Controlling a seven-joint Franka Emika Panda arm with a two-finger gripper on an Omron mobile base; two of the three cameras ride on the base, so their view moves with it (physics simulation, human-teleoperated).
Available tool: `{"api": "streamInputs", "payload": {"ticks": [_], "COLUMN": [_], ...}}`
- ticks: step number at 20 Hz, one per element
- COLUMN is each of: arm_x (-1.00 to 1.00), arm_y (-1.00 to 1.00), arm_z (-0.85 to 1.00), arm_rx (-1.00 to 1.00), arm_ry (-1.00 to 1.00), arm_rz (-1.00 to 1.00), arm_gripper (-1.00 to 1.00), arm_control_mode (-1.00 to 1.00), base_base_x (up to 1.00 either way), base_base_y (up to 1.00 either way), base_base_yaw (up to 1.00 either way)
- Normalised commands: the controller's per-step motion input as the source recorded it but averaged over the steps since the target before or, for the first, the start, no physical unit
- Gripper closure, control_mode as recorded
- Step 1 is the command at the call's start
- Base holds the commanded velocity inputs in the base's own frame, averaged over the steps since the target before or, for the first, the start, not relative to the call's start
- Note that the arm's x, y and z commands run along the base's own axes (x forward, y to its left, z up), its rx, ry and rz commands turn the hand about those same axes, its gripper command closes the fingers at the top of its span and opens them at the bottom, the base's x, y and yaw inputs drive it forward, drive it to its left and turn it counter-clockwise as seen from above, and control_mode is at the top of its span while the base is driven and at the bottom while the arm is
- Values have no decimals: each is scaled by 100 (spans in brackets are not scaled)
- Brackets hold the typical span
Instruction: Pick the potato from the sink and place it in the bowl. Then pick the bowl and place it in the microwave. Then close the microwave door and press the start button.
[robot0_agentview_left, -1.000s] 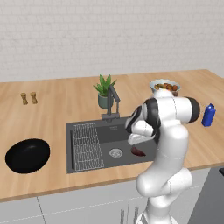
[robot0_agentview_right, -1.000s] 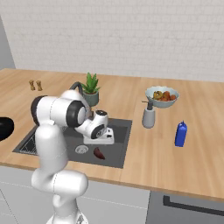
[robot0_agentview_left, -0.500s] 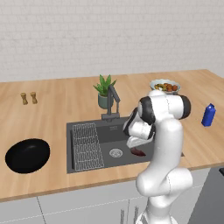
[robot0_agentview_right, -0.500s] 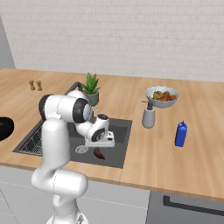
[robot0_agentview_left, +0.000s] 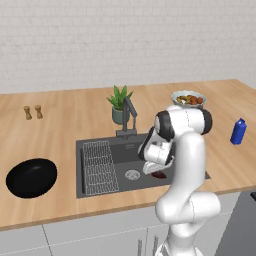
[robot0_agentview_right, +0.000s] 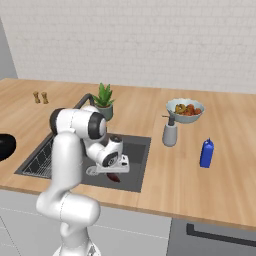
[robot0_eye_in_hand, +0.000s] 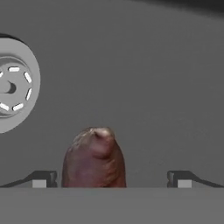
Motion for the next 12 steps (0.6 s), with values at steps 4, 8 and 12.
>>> {"api": "streamInputs", "payload": {"ticks": [4, 8, 12], "arm_x": [2, 0, -3], "arm_y": [0, 0, 4], "arm_z": [-37, -32, -9], "arm_rx": [0, 0, 0], "arm_ry": [0, 0, 0], "arm_rz": [1, 1, 0], "arm_gripper": [-100, 100, 100], "arm_control_mode": [-100, -100, -100], "base_base_x": [0, 0, 0], "base_base_y": [0, 0, 0], "base_base_yaw": [0, 0, 0]}}
